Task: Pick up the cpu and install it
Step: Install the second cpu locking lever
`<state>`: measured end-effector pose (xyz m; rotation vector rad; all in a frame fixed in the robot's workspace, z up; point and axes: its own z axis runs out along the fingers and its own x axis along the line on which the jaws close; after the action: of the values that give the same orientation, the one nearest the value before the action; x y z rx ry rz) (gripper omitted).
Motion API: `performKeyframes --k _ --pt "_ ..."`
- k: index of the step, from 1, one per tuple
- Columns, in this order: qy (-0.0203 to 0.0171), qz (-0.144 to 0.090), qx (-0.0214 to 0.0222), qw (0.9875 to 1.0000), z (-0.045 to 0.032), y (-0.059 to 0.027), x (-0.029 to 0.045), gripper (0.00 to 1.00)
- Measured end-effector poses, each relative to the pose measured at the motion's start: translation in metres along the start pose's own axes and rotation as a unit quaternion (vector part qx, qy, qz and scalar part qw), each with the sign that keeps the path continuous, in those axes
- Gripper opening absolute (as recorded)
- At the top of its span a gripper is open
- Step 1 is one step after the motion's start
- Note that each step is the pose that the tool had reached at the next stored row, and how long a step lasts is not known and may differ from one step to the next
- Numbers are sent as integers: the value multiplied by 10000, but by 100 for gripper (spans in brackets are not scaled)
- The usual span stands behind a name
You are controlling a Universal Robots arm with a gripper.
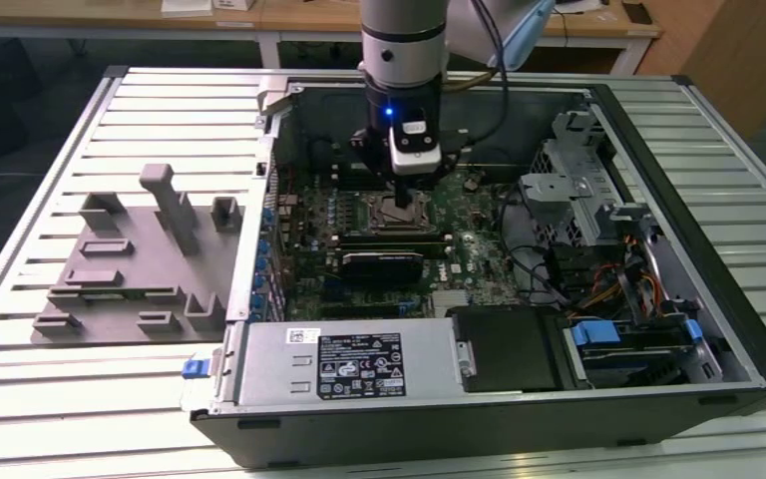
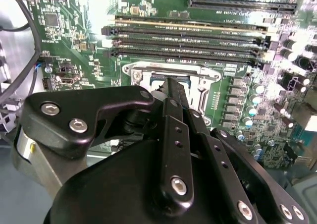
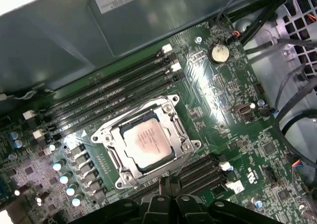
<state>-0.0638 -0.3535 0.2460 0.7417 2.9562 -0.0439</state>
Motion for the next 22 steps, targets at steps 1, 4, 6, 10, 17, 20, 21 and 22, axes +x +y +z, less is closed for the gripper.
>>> performKeyframes --k 1,4,6,10,17,20,21,22 --pt "0 -1 0 10000 1 -11 -6 11" --pt "0 -8 -1 10000 4 -45 -24 11" --pt "0 -33 -3 10000 9 -71 -35 11" --pt "-1 -149 -16 9999 33 -103 -39 11" --pt "-2 -497 -49 9988 85 -128 -25 11" --pt "-3 -636 -64 9980 104 -141 -14 11" --pt "-3 -684 -68 9976 110 -145 -11 11" --pt "-3 -732 -73 9973 115 -149 -7 11"
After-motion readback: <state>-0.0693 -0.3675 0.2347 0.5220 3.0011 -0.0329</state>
